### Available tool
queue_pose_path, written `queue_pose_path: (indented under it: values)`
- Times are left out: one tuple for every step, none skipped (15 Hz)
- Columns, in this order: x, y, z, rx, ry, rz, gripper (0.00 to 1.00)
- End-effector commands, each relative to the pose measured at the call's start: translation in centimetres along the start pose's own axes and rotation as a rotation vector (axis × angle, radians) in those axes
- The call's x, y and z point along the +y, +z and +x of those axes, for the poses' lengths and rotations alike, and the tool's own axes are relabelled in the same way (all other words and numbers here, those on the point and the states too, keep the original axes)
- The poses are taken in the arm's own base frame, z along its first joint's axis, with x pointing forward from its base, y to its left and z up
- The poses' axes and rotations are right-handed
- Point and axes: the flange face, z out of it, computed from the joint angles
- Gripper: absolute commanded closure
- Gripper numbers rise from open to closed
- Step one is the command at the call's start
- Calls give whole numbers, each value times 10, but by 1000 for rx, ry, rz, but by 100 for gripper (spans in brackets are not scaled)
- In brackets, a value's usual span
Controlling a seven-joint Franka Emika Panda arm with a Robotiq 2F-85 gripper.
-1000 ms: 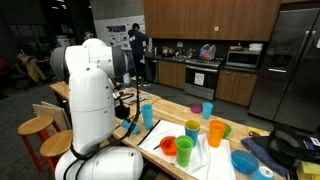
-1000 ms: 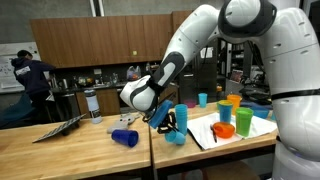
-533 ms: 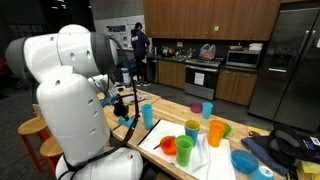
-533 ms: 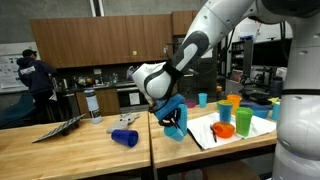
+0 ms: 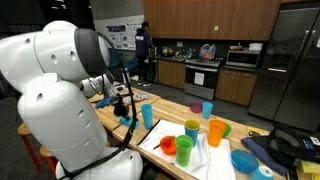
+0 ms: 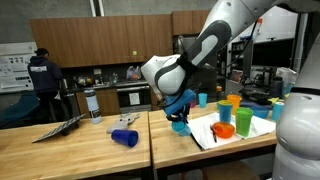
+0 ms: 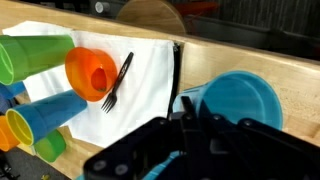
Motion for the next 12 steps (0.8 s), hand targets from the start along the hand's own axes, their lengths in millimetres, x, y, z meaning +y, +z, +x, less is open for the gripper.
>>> queue_pose_path:
  values:
    - [-6,-4,1,27,-48,3,98]
    - [-8,-7,2,36,-61,3,98]
    - [-9,-12,4,52,-85,20,98]
    - [-7,-22,9,62,-92,51,98]
    - [-5,-30,15,83,-91,88,98]
    - [1,-41,21,95,-81,135,98]
    - [5,-50,29,96,-70,180,98]
    - [10,-56,36,91,-62,230,98]
    - [17,-62,42,77,-55,282,98]
    - [24,-68,49,66,-47,335,98]
    - [32,-72,55,53,-32,382,98]
    - [43,-74,62,37,-1,447,98]
